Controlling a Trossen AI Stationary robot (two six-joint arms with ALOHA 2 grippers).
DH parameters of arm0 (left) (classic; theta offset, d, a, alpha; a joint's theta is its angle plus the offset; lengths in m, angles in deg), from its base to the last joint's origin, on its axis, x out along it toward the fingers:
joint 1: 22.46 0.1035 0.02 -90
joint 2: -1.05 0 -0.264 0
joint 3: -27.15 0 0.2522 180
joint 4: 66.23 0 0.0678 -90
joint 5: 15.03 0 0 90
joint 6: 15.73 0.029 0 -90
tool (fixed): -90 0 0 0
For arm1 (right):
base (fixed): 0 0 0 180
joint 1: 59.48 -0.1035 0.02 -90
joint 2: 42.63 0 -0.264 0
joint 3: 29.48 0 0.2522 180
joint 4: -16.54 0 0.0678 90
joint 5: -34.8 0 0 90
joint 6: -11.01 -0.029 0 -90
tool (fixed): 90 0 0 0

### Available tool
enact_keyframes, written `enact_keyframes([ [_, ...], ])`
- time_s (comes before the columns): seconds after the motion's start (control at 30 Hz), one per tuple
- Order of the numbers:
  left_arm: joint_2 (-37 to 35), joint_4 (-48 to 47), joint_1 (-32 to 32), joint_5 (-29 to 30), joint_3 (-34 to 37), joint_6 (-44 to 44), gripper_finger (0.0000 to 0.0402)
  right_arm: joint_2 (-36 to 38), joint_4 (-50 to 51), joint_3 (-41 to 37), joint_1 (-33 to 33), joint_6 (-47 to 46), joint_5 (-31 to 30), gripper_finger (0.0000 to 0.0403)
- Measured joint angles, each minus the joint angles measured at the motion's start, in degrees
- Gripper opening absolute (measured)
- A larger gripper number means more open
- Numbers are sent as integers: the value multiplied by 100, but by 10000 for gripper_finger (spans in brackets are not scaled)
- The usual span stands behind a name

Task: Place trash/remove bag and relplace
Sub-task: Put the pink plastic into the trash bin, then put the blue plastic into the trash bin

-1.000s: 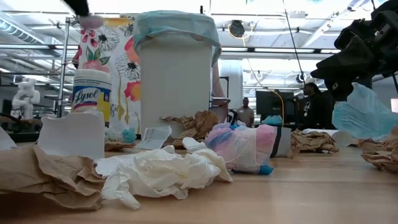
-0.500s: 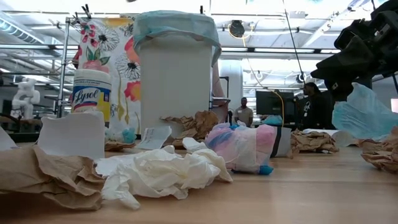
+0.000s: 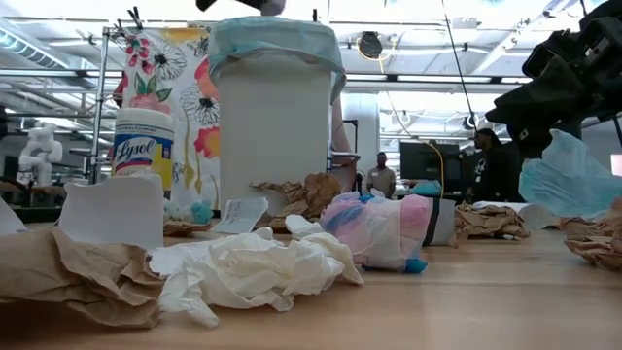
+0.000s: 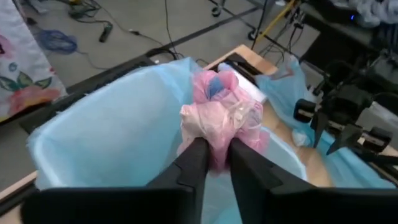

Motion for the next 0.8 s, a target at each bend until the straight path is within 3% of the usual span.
enact_keyframes([
  [0.23,160,-2,185,-251,2,135,132,0,0,-1,0,0,0,109],
  [0.47,31,-457,213,-360,2,351,150,0,0,-2,1,0,0,109],
  [0.6,-302,-1222,208,153,2,366,151,0,0,-2,0,0,0,109],
  [0.8,-892,-2282,208,945,2,-374,151,0,0,-1,0,0,0,109],
])
